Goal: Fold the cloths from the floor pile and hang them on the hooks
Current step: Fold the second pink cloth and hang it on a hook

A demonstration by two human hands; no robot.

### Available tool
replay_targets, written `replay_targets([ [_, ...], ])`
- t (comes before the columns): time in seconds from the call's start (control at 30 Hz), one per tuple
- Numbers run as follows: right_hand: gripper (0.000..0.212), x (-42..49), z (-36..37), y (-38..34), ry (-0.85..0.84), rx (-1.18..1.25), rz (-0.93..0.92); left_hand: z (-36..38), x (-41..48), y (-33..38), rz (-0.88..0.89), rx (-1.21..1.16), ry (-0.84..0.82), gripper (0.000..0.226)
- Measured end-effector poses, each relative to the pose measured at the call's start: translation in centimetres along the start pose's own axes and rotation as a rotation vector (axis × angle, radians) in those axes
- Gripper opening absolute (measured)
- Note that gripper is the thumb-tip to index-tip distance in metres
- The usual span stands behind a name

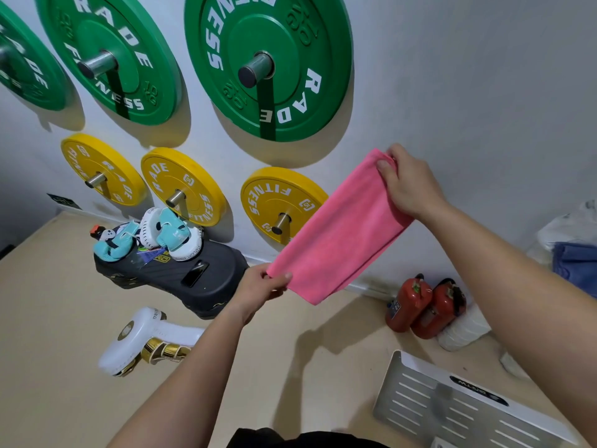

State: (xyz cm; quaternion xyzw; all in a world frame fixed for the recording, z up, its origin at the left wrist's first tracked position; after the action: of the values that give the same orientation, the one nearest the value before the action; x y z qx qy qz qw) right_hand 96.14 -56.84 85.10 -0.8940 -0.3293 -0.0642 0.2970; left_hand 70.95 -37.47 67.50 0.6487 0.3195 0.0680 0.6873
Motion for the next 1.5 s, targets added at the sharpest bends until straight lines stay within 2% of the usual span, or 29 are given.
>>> replay_targets([
  [0.1,0.028,-1.3,1.5,2.0,-0.026,-0.062,0.112,-1.5,0.2,-0.2,-0.049,-0.327,0.106,0.012],
  [0.17,0.031,-2.7,3.0,2.4,-0.076,-0.038,0.161,-2.1,0.7,0.2,-0.039,-0.408,0.206,0.020],
  [0.27,0.029,-4.8,5.2,1.8,-0.123,0.085,0.169,-3.0,0.2,1.9,0.052,-0.098,0.452,0.029],
  [0.33,0.027,-6.0,5.7,1.5,-0.086,0.178,0.202,-3.2,-0.7,3.0,0.127,0.130,0.601,0.030],
  [0.47,0.024,-7.5,6.2,2.6,-0.008,0.188,0.260,-3.4,-1.4,3.2,0.167,0.369,0.688,0.029],
  [0.6,0.021,-8.6,7.4,3.9,0.025,0.144,0.329,-2.4,-1.2,3.2,0.192,0.351,0.679,0.030],
  [0.73,0.022,-10.2,8.9,2.8,0.024,0.245,0.361,0.5,-0.8,3.9,0.218,0.255,0.597,0.027],
  [0.97,0.018,-12.0,12.6,-1.7,-0.177,0.510,0.483,6.5,-0.3,4.4,0.250,0.178,0.368,0.021],
  [1.17,0.012,-12.9,14.3,-2.1,-0.277,0.811,0.618,7.1,-0.4,4.3,0.281,0.244,0.241,0.021],
  [1.27,0.011,-13.1,14.1,-2.4,-0.330,0.894,0.593,6.9,-0.5,4.6,0.260,0.232,0.187,0.025],
  [1.4,0.036,-13.2,14.1,-3.0,-0.458,0.919,0.499,6.4,-0.4,5.1,0.247,0.220,0.122,0.022],
  [1.47,0.040,-12.9,14.0,-2.7,-0.474,0.831,0.372,5.8,-0.2,5.4,0.252,0.260,0.114,0.016],
  [1.5,0.039,-12.5,13.6,-2.1,-0.424,0.723,0.305,5.6,-0.1,5.6,0.254,0.280,0.105,0.014],
])
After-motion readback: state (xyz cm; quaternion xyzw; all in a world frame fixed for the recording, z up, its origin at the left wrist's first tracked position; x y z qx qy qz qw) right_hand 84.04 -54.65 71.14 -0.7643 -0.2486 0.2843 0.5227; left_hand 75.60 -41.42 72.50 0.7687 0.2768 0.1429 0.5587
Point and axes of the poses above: each hand's wrist, its own x-axis towards the middle knuckle, its own z-axis out of the palm, y = z × x, the point moved 6 cm from there along x, towards the middle knuckle, and after that the axes turned 6 degrees about -x, right-handed, at the moved point
